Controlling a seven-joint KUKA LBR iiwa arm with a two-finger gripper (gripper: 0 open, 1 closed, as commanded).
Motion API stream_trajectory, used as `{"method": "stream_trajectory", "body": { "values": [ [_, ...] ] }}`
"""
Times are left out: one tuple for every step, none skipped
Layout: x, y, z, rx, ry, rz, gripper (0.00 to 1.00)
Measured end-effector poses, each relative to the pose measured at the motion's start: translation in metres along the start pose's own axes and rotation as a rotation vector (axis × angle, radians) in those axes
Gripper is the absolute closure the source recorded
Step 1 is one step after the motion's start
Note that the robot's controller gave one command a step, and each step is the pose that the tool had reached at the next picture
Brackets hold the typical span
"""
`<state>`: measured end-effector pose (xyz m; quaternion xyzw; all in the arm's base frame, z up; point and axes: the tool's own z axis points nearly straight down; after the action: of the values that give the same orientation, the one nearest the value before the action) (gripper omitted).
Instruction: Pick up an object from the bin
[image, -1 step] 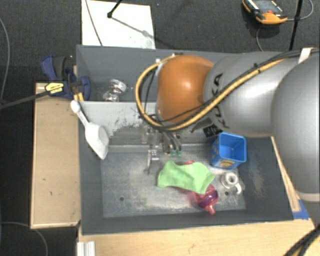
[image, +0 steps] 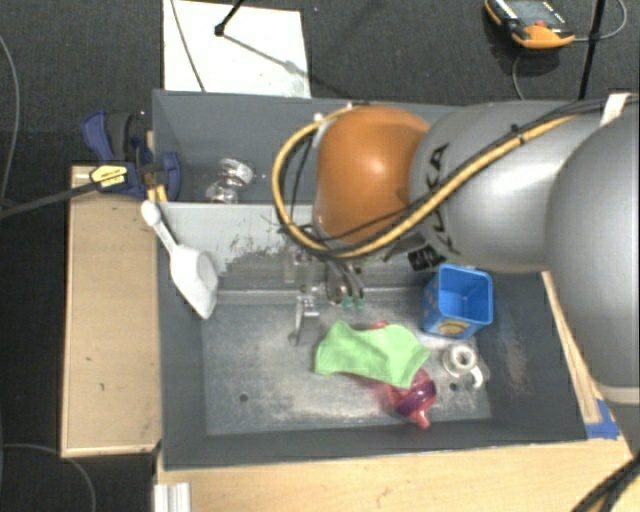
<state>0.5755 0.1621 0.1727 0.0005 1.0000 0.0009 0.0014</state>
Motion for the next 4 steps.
{"method": "stream_trajectory", "body": {
  "values": [
    [0.002, -0.037, 0.043, 0.0, -0.002, -0.13, 0.0],
    [0.016, -0.078, 0.044, 0.001, 0.007, -0.094, 0.0],
    [0.005, -0.109, 0.037, 0.002, -0.002, -0.107, 0.0],
    [0.012, -0.115, 0.082, 0.0, -0.001, -0.003, 0.0]
  ]
}}
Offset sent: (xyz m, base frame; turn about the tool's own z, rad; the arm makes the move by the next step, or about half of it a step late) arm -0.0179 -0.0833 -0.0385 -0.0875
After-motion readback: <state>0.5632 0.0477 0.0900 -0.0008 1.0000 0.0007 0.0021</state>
